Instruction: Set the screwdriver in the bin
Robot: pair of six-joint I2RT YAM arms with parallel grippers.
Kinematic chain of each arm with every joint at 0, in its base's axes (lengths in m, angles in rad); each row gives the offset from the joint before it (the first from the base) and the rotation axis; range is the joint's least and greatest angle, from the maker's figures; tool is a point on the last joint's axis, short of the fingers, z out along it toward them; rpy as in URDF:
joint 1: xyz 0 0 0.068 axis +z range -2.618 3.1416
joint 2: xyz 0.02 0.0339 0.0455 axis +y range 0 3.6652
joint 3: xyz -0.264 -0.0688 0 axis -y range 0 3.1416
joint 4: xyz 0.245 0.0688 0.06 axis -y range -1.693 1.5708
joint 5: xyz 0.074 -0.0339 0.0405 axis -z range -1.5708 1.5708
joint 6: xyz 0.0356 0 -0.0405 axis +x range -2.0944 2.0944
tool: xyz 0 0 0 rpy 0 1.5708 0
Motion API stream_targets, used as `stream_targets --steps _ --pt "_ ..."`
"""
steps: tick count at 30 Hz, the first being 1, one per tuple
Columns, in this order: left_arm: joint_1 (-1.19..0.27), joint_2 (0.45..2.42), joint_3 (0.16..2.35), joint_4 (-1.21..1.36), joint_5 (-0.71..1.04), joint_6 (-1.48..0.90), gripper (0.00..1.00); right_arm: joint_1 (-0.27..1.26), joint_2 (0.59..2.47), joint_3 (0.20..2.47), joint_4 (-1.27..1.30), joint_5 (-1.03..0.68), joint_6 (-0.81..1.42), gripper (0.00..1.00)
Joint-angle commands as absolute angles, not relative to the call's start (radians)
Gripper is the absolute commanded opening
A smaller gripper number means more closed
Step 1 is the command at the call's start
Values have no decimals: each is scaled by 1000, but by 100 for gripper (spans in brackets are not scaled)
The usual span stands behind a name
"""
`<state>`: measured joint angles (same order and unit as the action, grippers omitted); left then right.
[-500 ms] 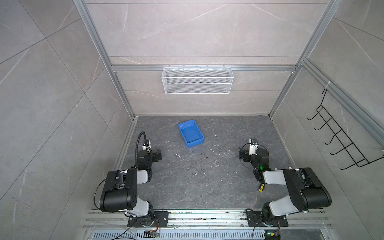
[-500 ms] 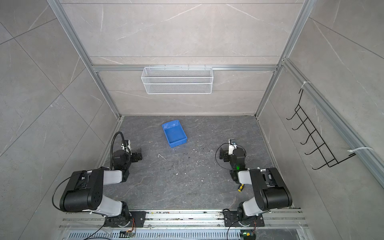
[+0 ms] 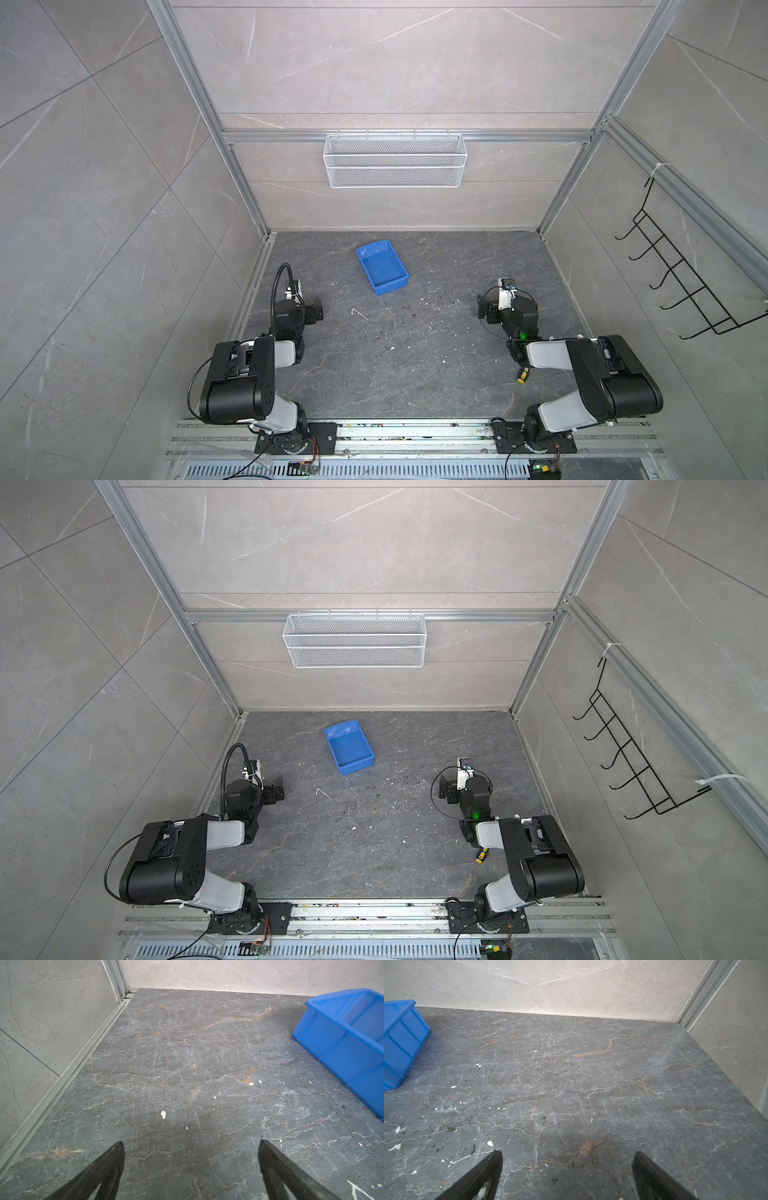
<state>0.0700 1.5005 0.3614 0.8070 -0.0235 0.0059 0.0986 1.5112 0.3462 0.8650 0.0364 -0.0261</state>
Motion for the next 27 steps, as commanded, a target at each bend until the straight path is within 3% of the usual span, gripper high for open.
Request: stream_targets --steps 1,9,17,27 --pt "70 1502 371 829 -12 -10 100 98 1518 368 862 26 -17 99" --pt "65 1459 375 792 24 16 100 98 1476 382 813 39 -15 99" --pt "-41 1219 452 455 43 124 100 98 1255 469 425 194 68 99" --pt "-280 1020 592 41 273 300 100 99 1022 574 -159 375 396 99"
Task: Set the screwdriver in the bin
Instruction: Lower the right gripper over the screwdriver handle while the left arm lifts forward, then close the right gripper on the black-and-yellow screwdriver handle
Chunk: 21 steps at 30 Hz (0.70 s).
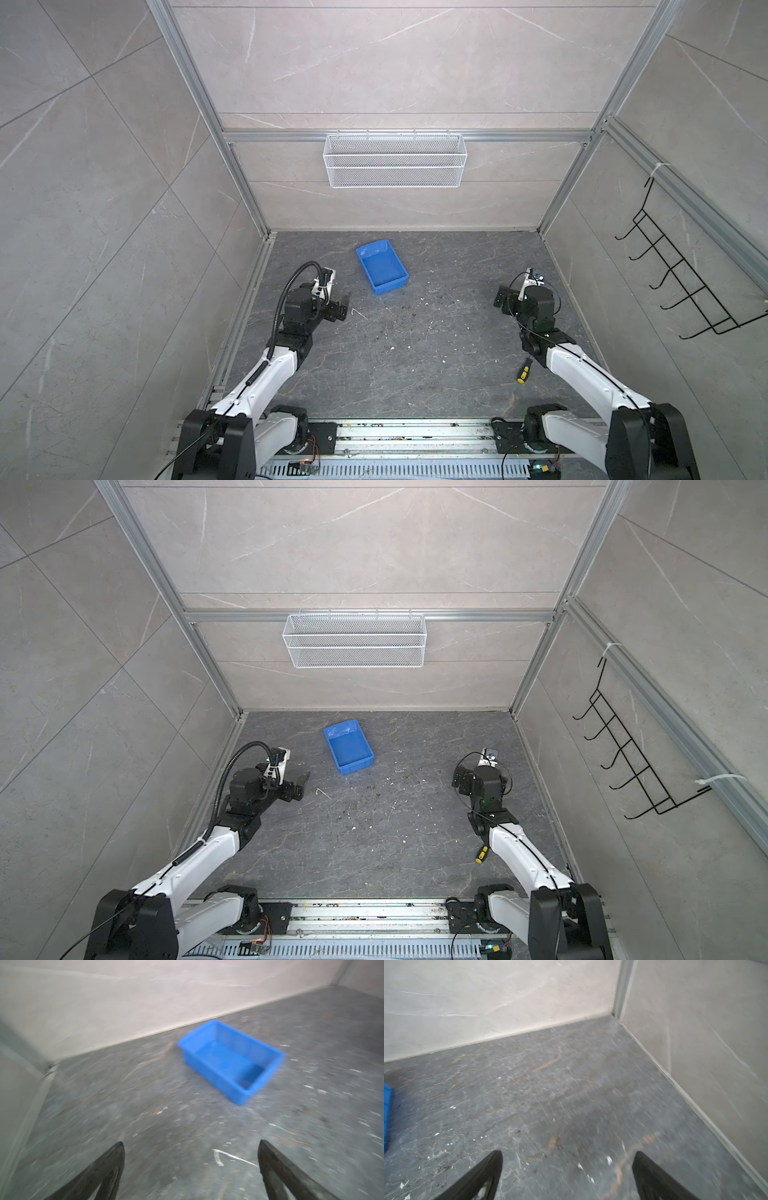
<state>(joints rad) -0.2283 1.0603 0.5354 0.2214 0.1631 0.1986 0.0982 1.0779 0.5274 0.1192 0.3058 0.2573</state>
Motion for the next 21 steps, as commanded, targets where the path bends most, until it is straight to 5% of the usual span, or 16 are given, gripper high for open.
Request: stream_targets --steps 1,12,21 --pt "-297 1012 607 6 296 318 100 99 1004 579 -208 378 416 99" --pt "-373 1022 698 -120 660 381 100 93 801 565 -695 287 793 99" --pt "-423 1082 696 -106 842 440 100 80 801 494 -823 181 860 98"
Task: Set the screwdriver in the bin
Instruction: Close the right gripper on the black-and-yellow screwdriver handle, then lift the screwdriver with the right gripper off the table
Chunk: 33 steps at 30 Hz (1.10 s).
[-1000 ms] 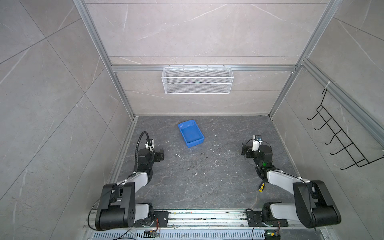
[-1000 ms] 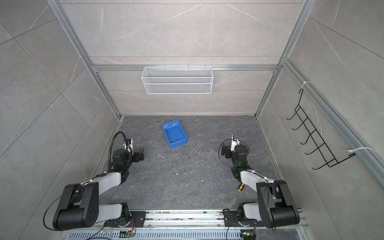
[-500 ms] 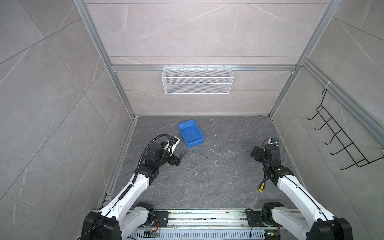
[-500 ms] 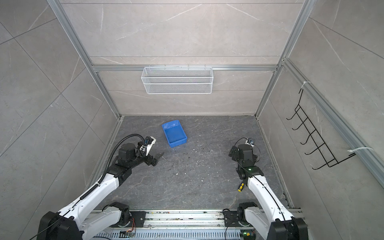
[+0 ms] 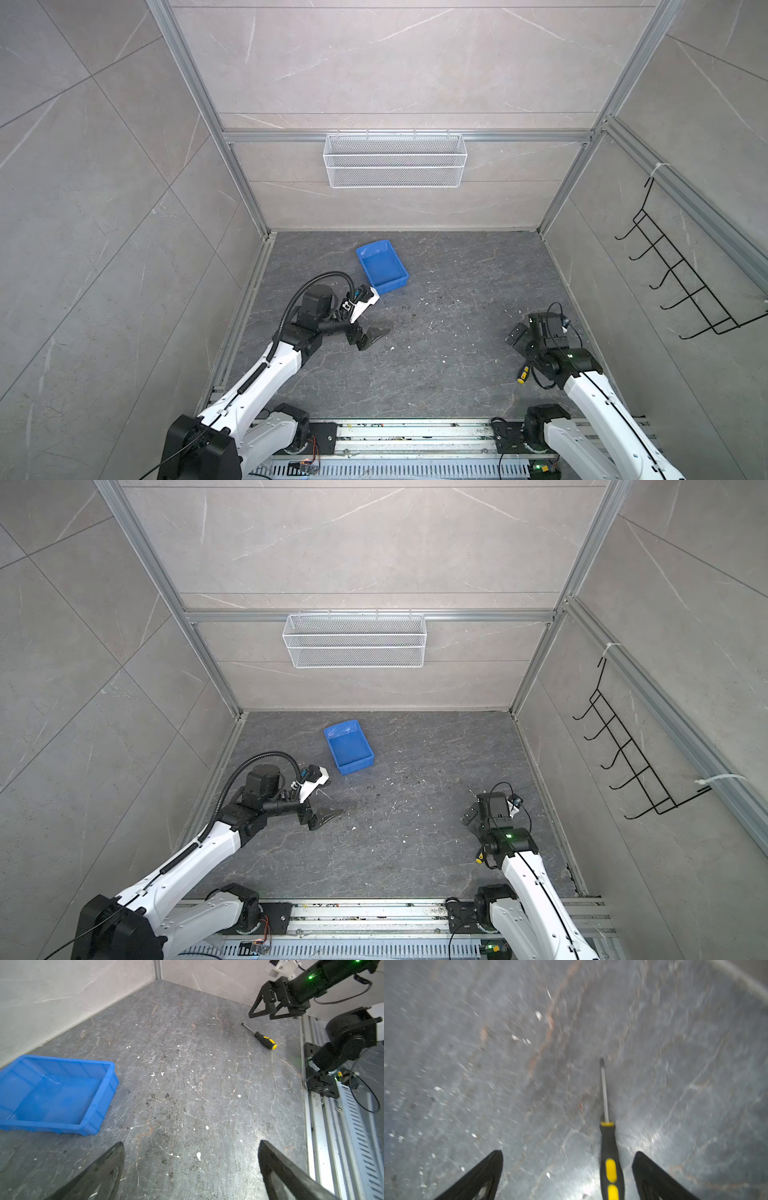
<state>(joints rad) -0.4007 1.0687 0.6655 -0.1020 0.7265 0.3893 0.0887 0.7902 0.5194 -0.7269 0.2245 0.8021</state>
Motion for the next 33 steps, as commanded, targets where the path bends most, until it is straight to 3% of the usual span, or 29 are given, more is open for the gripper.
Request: stream_targets --steps 1,16,22,33 --pt "-430 1087 693 -103 850 443 100 78 810 486 -825 170 861 98" --pt "-462 1104 662 -93 862 464 100 52 1090 486 -710 94 821 91" --pt "-465 1106 660 -93 867 477 100 47 1142 498 -711 103 819 73" --pt "-465 1098 658 -98 869 489 100 43 1128 498 -723 117 831 27"
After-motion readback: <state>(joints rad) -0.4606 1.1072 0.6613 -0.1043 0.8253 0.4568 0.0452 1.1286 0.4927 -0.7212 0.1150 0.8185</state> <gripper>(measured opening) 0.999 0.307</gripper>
